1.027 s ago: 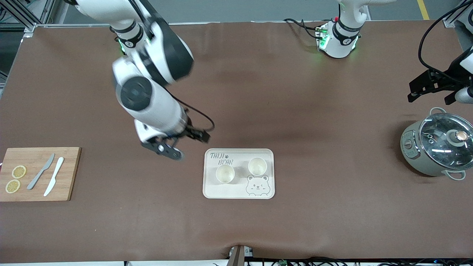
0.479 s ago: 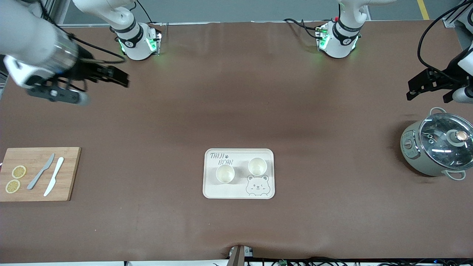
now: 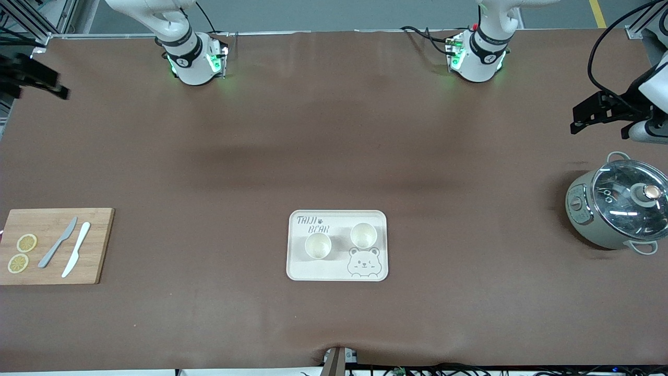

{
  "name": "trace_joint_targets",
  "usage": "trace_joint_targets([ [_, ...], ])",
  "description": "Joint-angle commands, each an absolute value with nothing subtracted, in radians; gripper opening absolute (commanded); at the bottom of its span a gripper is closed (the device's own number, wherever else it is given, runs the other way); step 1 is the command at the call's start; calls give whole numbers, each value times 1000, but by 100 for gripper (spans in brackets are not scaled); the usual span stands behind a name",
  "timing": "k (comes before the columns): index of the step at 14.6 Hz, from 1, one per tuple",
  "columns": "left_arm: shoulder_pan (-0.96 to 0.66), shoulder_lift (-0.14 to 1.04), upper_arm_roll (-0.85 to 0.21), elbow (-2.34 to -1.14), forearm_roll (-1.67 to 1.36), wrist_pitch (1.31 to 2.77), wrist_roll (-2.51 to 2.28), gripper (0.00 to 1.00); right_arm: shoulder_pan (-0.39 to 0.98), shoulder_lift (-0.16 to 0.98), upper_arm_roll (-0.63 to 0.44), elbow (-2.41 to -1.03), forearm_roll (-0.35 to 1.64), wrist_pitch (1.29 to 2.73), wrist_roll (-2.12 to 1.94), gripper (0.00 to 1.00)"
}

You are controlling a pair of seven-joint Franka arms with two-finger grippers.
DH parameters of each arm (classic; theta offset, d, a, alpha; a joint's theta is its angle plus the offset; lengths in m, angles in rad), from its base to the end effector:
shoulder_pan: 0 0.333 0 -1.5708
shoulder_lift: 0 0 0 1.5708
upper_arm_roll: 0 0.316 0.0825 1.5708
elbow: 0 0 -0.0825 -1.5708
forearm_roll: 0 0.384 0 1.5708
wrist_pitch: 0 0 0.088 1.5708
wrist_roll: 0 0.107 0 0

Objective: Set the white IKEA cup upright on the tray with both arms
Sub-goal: 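Open the right gripper and raise it away from the tray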

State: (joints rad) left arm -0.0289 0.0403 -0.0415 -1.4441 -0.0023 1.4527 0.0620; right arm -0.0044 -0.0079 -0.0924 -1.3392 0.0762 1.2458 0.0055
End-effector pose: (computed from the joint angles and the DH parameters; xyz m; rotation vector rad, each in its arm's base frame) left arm 0.5538 -0.0388 0.6510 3.1305 -0.2079 -0.0497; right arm 0.5105 -0.0399 0.7071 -3.0588 0.1240 0.1257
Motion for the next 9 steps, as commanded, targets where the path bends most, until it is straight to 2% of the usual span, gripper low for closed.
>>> trace_joint_targets([
  [1,-21,20,-46,-1459,2,1442,78,100,-14,-2,-69,-1448,61,1410,-3,100],
  [4,-21,20,-46,-1457,3,1443,71,100,-9,-8,-67,-1607,55,1546,-3,100],
  [9,-23,21,-46,-1456,11,1456,69,100,-11,-11,-67,-1621,40,1555,-3,100],
])
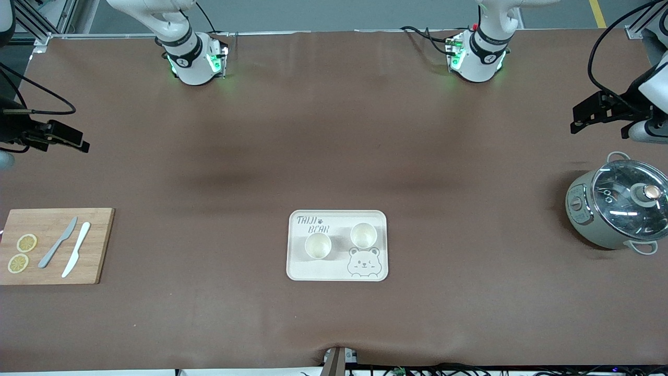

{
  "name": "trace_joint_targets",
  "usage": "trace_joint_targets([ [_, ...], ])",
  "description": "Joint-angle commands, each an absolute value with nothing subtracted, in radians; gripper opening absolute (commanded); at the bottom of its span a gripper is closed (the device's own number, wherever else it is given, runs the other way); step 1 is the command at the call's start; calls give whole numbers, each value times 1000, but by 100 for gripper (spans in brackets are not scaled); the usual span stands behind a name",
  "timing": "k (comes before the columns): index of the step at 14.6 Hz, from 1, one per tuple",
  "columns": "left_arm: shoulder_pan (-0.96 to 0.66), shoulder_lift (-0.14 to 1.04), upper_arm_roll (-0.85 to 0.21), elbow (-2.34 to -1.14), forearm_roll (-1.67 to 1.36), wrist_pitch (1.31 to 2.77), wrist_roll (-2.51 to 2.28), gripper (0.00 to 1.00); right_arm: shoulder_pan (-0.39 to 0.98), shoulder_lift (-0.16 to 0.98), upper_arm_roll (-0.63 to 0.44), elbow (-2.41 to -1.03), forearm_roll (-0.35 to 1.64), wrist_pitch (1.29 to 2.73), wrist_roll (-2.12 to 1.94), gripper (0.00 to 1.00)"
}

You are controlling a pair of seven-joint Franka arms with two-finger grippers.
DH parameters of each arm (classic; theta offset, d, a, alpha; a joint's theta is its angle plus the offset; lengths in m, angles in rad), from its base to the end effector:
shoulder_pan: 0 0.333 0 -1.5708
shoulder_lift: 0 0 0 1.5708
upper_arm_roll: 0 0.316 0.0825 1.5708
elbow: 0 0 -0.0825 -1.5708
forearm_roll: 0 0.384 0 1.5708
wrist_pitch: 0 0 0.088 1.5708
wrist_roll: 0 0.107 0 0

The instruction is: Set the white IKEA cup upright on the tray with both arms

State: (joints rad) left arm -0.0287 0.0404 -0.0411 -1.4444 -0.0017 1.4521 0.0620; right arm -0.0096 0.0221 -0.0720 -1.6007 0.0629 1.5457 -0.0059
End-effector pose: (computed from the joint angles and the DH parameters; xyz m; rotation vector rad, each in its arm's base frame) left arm 0.5538 -0.0384 0.6508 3.1311 -0.2069 -0.0513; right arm 0.5555 -0.0381 0.5963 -3.0726 0.1177 0.1143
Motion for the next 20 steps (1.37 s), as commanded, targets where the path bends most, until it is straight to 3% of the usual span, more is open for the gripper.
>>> trace_joint_targets([
  [1,-23,21,-46,-1456,11,1459,69,100,-8,-11,-67,-1621,34,1563,-3,100],
  [20,-21,23,-48,-1460,44,1500,83,100,-11,-11,-64,-1601,32,1526,-12,100],
])
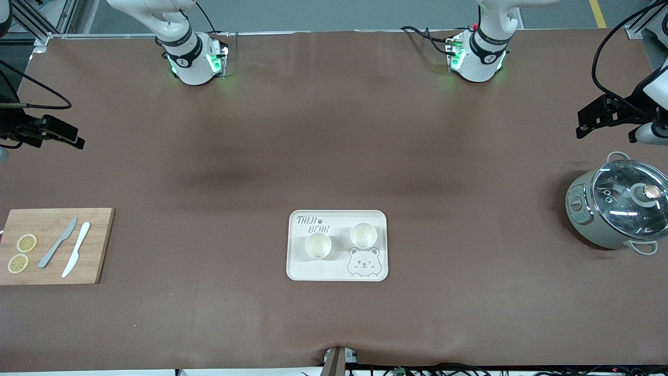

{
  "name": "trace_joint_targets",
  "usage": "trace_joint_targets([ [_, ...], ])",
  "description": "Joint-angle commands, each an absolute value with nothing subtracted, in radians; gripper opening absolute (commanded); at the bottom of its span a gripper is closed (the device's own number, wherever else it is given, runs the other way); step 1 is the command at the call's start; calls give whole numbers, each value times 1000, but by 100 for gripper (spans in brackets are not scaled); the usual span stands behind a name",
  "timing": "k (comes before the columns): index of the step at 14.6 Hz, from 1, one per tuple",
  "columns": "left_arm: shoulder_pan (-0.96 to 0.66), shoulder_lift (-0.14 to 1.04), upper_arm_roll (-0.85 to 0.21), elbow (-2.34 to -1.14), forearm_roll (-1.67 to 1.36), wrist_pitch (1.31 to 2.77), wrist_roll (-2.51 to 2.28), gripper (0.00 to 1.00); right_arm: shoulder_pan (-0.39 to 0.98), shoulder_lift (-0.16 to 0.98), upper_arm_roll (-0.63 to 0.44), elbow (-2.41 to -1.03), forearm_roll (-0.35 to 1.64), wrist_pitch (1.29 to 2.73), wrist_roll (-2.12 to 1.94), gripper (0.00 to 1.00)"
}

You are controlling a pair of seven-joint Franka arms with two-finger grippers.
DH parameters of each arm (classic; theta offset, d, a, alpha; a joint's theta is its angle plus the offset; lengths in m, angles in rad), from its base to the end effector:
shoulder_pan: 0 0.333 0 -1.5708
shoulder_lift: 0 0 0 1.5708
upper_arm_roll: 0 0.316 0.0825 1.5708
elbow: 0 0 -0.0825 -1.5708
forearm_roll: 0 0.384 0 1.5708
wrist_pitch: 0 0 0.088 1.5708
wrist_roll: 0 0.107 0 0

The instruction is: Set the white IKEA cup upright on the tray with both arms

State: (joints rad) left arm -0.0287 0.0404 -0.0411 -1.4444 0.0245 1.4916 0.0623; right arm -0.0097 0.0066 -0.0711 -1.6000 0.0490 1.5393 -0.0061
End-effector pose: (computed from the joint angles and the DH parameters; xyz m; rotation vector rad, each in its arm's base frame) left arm 0.5583 -0.0357 0.6542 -3.1122 0.2026 -0.0108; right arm 0.5505 -0.0391 0.6046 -3.0864 0.1155 0.1006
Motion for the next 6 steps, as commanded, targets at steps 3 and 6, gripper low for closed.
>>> trace_joint_targets([
  [3,-21,23,-46,-1459,38,1499,71,100,-9,-14,-64,-1598,32,1511,-14,100],
  [6,-21,25,-46,-1460,37,1499,69,100,-9,-14,-63,-1589,32,1497,-14,100],
])
